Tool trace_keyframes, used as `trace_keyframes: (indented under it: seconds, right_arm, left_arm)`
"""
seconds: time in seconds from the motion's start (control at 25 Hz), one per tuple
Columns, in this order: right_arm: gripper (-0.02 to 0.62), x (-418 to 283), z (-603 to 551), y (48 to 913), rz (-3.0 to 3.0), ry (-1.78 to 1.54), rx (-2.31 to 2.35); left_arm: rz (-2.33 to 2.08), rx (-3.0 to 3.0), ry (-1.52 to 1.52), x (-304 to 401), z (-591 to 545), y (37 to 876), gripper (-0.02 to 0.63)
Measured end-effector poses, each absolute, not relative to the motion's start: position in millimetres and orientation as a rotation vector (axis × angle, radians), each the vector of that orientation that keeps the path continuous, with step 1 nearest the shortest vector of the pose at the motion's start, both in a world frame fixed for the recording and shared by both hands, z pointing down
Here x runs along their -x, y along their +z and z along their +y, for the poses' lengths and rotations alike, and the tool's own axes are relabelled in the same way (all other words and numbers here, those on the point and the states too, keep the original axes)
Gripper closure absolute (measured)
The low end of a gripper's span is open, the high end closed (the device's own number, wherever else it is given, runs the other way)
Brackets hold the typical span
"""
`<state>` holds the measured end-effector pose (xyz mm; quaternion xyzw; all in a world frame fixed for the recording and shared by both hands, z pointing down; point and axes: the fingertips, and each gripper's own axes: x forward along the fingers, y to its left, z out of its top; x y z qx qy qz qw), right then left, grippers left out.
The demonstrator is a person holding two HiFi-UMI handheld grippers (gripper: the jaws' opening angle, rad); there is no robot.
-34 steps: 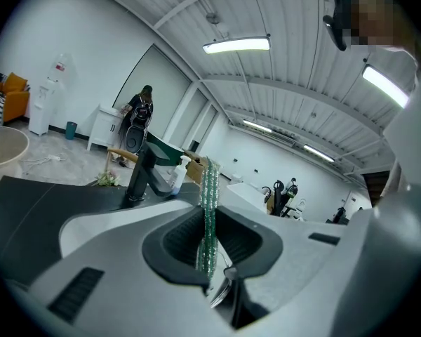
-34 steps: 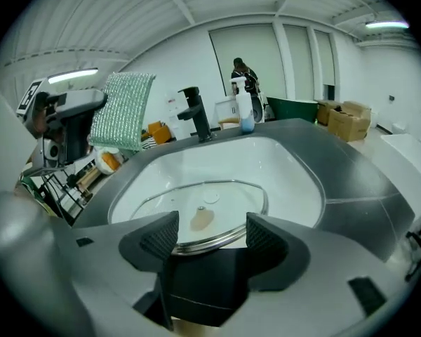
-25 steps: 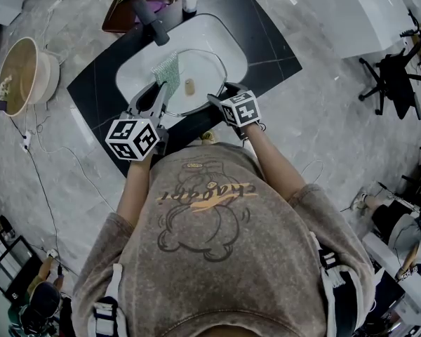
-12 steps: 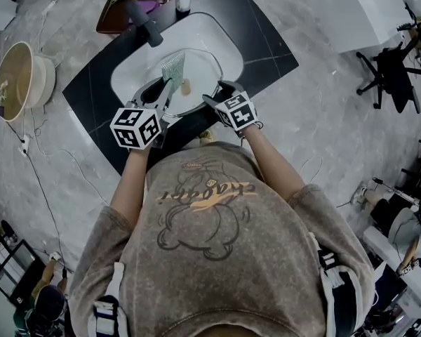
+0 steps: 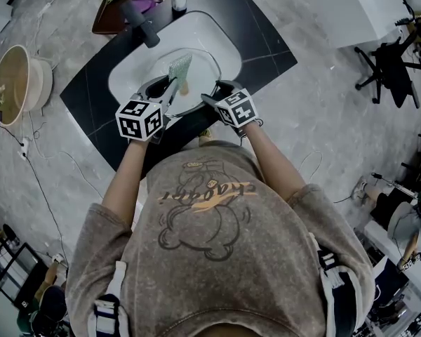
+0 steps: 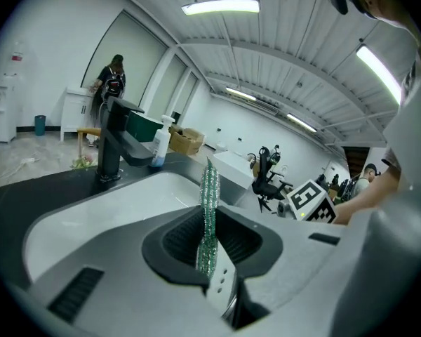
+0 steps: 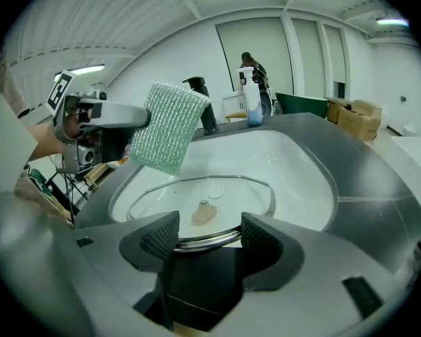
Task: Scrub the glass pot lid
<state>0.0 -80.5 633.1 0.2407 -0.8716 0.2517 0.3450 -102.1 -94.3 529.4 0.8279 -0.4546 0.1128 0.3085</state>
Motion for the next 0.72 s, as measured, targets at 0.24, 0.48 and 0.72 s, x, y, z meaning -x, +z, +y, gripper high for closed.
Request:
trace_keyframes:
  seconds: [0.24,0.48,0.72]
  right_arm:
    - [0.307,0,-80,632,-2.256,0.665,-0.616]
    - [0.307,0,-80,633,-2.25,0.672,-0.624]
    - [0.307,0,-81,630,-2.254,0.674,-0.637]
  left_arm:
    - [-1.072,-2.315,0.573,83,-106,560,0.545]
    - [-0.859,-2.38,0.841,57,-113,602,0.545]
    - [-0.728,-2.395,0.983,34,-107,628,0.545]
